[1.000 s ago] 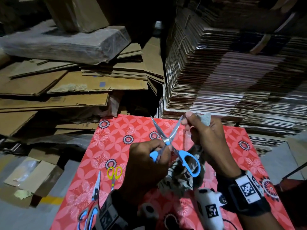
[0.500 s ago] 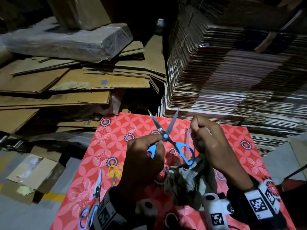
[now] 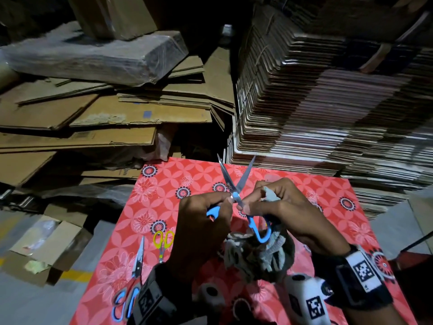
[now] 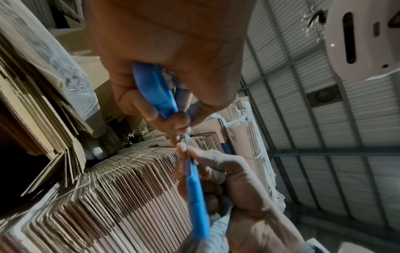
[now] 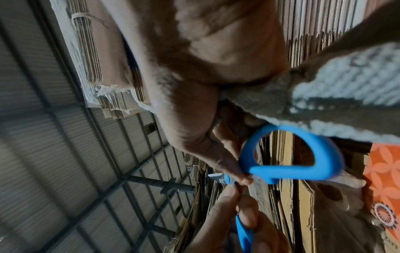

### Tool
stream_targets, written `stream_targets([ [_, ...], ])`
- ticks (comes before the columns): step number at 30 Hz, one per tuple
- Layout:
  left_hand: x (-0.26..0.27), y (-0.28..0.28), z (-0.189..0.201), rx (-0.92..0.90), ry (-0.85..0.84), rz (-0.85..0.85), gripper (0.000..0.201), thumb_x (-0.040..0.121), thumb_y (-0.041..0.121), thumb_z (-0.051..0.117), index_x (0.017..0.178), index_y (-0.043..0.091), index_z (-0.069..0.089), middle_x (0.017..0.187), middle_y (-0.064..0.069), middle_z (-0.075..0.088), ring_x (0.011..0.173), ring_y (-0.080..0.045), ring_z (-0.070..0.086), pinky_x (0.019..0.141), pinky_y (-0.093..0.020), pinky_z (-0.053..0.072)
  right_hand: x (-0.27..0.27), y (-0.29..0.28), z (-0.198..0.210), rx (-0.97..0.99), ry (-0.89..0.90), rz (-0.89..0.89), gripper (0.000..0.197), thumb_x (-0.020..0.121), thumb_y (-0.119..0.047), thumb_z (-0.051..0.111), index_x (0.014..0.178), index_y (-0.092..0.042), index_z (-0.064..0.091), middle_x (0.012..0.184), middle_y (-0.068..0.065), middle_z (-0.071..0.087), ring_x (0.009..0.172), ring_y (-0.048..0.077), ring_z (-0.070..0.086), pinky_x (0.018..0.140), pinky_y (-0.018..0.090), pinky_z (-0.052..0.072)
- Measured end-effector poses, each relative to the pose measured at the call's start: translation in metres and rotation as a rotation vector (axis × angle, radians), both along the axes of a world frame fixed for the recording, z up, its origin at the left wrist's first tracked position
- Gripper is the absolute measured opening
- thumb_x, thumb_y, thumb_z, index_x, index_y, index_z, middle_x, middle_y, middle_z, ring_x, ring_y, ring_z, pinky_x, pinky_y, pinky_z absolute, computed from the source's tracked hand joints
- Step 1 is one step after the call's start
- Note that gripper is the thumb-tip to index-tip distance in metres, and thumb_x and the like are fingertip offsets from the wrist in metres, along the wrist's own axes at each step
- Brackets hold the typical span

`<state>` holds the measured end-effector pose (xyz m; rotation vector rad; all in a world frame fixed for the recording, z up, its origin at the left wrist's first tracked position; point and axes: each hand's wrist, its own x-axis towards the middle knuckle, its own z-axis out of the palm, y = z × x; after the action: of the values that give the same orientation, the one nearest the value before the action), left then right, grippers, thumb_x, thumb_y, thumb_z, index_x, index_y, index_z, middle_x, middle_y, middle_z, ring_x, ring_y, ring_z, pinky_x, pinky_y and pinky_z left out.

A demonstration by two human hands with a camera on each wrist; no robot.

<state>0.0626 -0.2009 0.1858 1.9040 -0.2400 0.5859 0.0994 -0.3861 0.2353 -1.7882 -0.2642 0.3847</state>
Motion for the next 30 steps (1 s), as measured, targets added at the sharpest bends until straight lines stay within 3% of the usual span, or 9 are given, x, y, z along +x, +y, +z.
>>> stream_targets([
  [2,0.000,-0.001,0.000,-0.008,0.018,-0.008,0.041,0.091,0.006,0.061,0.067,0.039,0.064,0.054,0.012,0.053,0.048,-0.011,0.049,0.049,-0.033,0.040,0.001,0.002,-0.002,0.009,0.041,-0.030,0.009,0.082,0.014,0.072,0.079,0.008,0.077,0.055,-0.001,0.055,0.043,0.004,0.043,0.044,0.014,0.033],
  [5,0.001,0.000,-0.005,-0.053,0.072,-0.025,0.030,0.088,0.005,0.059,0.074,0.025,0.076,0.056,0.015,0.057,0.046,-0.019,0.052,0.047,-0.035,0.041,0.000,0.004,-0.004,0.010,0.051,-0.067,0.014,0.082,0.013,0.070,0.075,0.003,0.077,0.053,0.001,0.059,0.042,0.006,0.045,0.045,0.016,0.034],
  [10,0.002,-0.002,-0.008,-0.097,0.100,-0.021,0.030,0.089,0.009,0.058,0.066,0.027,0.064,0.052,0.011,0.054,0.046,-0.012,0.050,0.047,-0.031,0.040,-0.001,0.006,-0.007,0.083,0.070,-0.095,0.041,0.075,-0.024,0.090,0.057,0.000,0.062,0.056,0.012,0.048,0.052,0.022,0.042,0.056,0.027,0.037],
  [14,0.003,-0.001,-0.005,-0.110,0.077,-0.013,0.034,0.093,0.015,0.062,0.059,0.018,0.064,0.048,0.003,0.049,0.043,-0.018,0.044,0.046,-0.031,0.036,-0.003,0.007,-0.005,-0.005,-0.006,-0.102,0.072,0.082,-0.049,0.082,0.066,0.013,0.050,0.060,0.021,0.030,0.052,0.022,0.029,0.053,0.025,0.032],
  [17,0.003,-0.002,-0.003,-0.151,0.106,-0.045,0.042,0.094,0.015,0.063,0.053,0.019,0.055,0.046,0.003,0.044,0.042,-0.013,0.039,0.048,-0.024,0.032,-0.001,0.007,-0.002,0.102,0.022,-0.140,0.059,0.080,-0.062,0.075,0.075,-0.005,0.062,0.061,0.010,0.023,0.052,0.017,0.020,0.047,0.023,0.022],
  [20,0.001,-0.001,-0.004,-0.167,0.120,-0.079,0.038,0.091,0.006,0.059,0.055,0.011,0.051,0.048,-0.008,0.044,0.043,-0.018,0.040,0.046,-0.028,0.032,0.006,0.000,0.001,0.419,0.186,-0.146,0.051,0.064,-0.048,0.073,0.087,-0.015,0.041,0.061,-0.005,0.028,0.052,0.012,0.017,0.046,0.022,0.014],
  [23,0.000,0.000,-0.005,-0.159,0.097,-0.071,0.029,0.089,0.010,0.057,0.061,0.010,0.062,0.051,-0.013,0.047,0.046,-0.026,0.044,0.046,-0.033,0.035,0.009,-0.007,0.003,0.611,0.203,-0.112,0.051,0.048,-0.028,0.076,0.082,-0.015,0.041,0.059,-0.005,0.031,0.051,0.009,0.017,0.043,0.017,0.020],
  [26,-0.002,-0.001,-0.002,-0.133,0.049,-0.057,0.029,0.087,0.021,0.055,0.071,0.003,0.071,0.053,-0.013,0.051,0.047,-0.026,0.046,0.045,-0.028,0.033,0.003,-0.008,0.008,0.449,0.066,-0.189,0.006,0.064,-0.011,0.046,0.068,-0.014,0.044,0.060,0.000,0.023,0.051,0.012,0.019,0.042,0.018,0.022],
  [30,-0.003,-0.003,0.001,-0.083,0.028,-0.051,0.029,0.087,0.021,0.057,0.067,0.002,0.066,0.054,-0.010,0.053,0.050,-0.025,0.049,0.049,-0.031,0.039,-0.004,-0.007,0.011,0.232,-0.117,-0.192,0.011,0.076,-0.011,0.050,0.069,-0.014,0.056,0.055,0.006,0.035,0.051,0.017,0.034,0.046,0.023,0.030],
])
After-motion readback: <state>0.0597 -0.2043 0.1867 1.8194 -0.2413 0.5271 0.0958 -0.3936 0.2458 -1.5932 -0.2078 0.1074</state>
